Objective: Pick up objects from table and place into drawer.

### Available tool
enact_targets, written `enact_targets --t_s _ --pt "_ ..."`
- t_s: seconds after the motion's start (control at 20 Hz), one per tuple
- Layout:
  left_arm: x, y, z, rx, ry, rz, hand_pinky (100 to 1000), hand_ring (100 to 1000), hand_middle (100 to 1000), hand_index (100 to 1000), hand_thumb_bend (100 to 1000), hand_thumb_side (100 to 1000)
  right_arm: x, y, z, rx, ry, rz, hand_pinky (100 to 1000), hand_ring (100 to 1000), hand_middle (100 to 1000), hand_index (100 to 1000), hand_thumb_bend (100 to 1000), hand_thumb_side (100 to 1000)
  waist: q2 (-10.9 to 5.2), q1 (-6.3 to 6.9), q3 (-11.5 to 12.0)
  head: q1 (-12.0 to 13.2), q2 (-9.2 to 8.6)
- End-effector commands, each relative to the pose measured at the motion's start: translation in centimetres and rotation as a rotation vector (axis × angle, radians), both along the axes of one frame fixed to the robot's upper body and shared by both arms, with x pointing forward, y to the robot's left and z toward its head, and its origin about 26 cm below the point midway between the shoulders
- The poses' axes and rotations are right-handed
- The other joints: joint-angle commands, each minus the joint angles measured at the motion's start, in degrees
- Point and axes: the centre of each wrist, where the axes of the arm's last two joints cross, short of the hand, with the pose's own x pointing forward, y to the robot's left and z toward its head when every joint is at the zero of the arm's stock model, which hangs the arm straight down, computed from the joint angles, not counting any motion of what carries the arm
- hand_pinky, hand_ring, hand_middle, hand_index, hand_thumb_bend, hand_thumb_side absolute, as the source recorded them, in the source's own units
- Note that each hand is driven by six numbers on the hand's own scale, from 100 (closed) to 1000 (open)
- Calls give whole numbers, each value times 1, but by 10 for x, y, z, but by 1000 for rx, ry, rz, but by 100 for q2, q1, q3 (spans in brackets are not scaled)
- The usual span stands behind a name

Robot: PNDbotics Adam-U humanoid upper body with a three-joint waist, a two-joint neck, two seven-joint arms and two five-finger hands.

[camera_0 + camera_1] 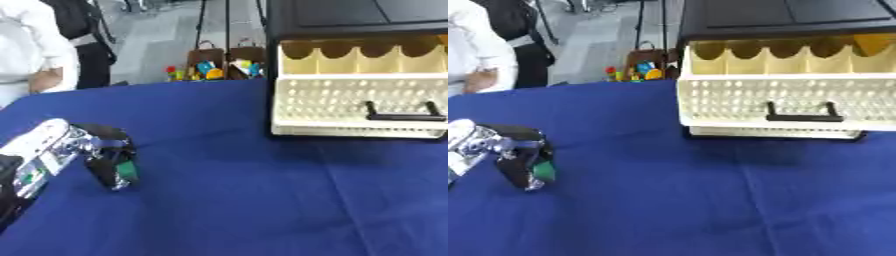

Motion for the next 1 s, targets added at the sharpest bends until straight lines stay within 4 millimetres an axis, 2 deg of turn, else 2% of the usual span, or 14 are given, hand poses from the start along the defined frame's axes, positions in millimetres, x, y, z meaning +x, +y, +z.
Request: enact_targets --t_s 0.05,1.0 --pt "-3 1 12 11 -29 -1 344 403 455 606 192 336 -5 0 10 -20 -42 -4 345 487 453 732 141 736 -155 -48 11 13 -55" --pt "-10 -13 35 35 -57 -18 335 391 437 587 161 326 -4 0 8 -16 -36 0 346 491 457 731 139 736 -319 -13 89 2 79"
